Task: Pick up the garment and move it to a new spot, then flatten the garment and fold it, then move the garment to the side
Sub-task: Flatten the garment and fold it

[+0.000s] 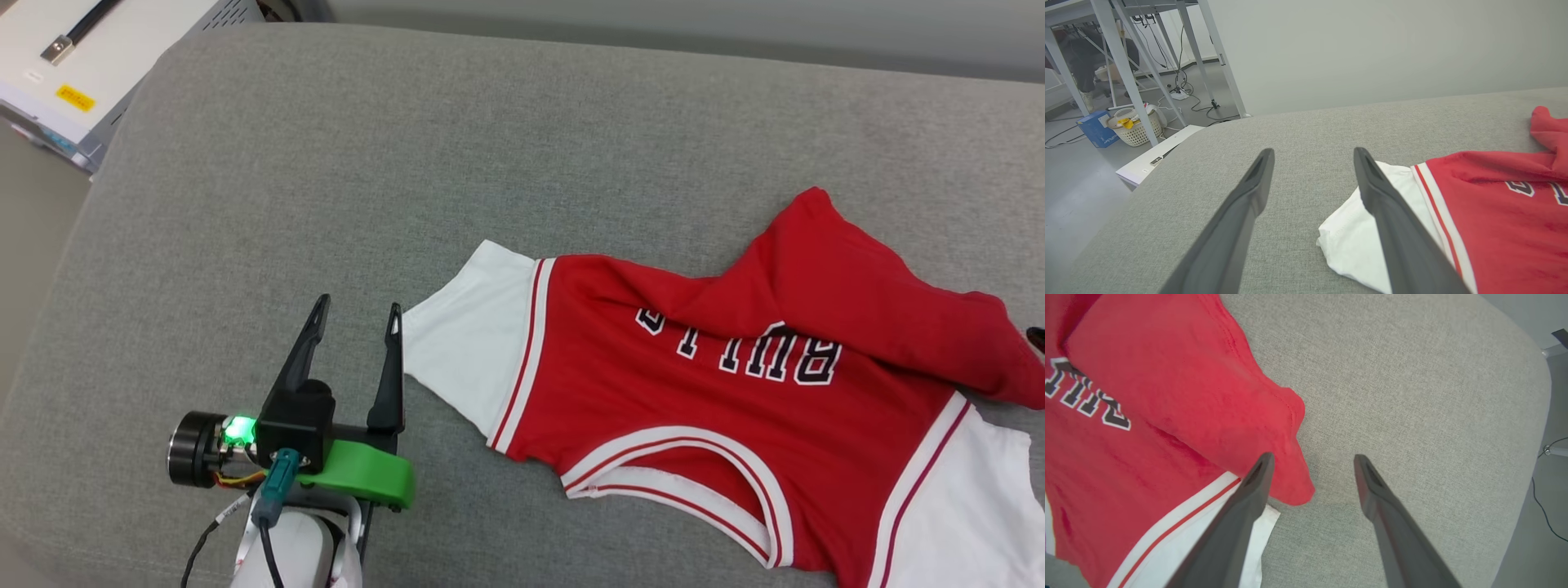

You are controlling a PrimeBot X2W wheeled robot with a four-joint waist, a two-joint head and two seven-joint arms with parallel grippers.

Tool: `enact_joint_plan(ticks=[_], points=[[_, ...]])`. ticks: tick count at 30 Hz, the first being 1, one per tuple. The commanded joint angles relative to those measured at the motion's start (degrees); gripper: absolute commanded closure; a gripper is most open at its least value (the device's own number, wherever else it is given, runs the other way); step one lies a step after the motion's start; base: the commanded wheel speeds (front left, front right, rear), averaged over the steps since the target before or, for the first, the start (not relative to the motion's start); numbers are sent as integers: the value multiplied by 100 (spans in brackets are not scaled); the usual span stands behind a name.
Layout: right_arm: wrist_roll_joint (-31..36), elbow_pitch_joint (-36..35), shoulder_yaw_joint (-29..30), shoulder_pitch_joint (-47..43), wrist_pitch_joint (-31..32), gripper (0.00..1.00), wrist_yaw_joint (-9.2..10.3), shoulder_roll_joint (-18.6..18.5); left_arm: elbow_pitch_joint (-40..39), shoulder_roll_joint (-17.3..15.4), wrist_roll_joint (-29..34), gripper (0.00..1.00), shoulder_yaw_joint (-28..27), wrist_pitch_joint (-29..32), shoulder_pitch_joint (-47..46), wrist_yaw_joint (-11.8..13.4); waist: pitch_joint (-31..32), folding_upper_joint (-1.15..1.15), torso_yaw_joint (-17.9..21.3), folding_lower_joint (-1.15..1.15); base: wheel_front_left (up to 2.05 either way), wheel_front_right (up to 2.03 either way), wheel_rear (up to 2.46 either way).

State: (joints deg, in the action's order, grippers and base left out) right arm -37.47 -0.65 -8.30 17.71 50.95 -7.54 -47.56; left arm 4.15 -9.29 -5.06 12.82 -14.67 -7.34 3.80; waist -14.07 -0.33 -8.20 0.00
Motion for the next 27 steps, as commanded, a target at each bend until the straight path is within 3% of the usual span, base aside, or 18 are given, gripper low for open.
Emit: enact_joint_plan(ticks=[1, 10, 15, 16, 17, 27], points=[[45, 175, -131, 199, 49, 0, 5, 86, -22, 33, 44, 0, 13, -33, -146, -14, -262, 33, -175, 0, 0, 0, 0], [435, 1707, -1002, 659, -250, 0, 5, 544, 33, 134, 49, 0, 31, -33, -469, -86, -677, 33, -381, 0, 0, 0, 0], [150, 2263, -1261, 629, -656, 0, 5, 704, 108, 151, 49, 0, -15, -33, -494, -95, -634, 33, -374, 0, 0, 0, 0], [96, 2265, -1297, 655, -773, 10, 5, 677, 120, 150, 48, 0, -28, -33, -484, -93, -611, 33, -361, 0, 0, 0, 0], [49, 2221, -1342, 688, -910, 100, 5, 635, 138, 149, 47, 0, -43, -33, -470, -92, -571, 33, -342, 0, 0, 0, 0], [-105, 1066, -1209, 1253, -1722, 100, 5, -30, 134, 213, 53, 0, -84, -33, -365, -110, -348, 33, -290, 0, 0, 0, 0]])
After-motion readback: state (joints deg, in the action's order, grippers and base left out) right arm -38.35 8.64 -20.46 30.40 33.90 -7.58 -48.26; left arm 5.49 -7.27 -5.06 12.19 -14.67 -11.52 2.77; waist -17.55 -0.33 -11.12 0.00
